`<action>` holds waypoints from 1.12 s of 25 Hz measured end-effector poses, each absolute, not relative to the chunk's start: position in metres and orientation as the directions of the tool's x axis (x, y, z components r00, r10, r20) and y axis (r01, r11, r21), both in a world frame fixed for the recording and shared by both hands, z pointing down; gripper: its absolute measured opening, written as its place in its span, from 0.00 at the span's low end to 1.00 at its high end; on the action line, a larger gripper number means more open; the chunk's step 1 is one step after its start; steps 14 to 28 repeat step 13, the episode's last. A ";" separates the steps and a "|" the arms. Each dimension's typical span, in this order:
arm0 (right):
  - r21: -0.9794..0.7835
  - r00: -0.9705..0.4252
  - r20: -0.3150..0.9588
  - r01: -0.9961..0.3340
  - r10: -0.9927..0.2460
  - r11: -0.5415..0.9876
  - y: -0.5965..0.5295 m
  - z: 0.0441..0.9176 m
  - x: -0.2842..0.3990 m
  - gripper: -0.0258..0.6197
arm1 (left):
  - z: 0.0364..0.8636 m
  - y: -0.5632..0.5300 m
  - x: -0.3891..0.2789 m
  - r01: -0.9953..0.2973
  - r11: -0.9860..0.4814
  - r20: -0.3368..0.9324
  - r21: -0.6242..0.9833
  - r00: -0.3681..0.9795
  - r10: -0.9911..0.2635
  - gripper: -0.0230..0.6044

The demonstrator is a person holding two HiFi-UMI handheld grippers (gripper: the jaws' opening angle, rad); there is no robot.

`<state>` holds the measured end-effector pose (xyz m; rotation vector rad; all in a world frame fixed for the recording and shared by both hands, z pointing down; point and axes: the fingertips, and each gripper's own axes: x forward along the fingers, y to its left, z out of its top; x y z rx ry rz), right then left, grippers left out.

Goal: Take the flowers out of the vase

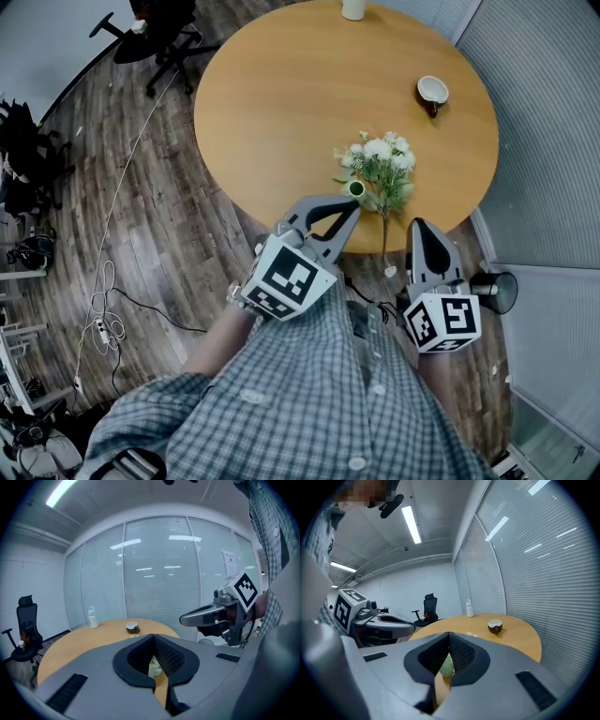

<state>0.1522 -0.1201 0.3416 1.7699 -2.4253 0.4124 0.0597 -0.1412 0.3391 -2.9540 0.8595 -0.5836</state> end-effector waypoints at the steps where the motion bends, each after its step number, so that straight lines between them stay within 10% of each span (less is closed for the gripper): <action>1: -0.152 -0.315 0.249 -0.947 -0.916 0.284 -0.120 0.342 0.152 0.06 | 0.339 -0.141 0.060 -0.516 -0.849 0.349 -0.112 0.780 -0.519 0.05; 28: -0.149 -0.318 0.265 -0.946 -0.910 0.287 -0.119 0.346 0.153 0.06 | 0.338 -0.143 0.060 -0.525 -0.844 0.335 -0.107 0.780 -0.528 0.05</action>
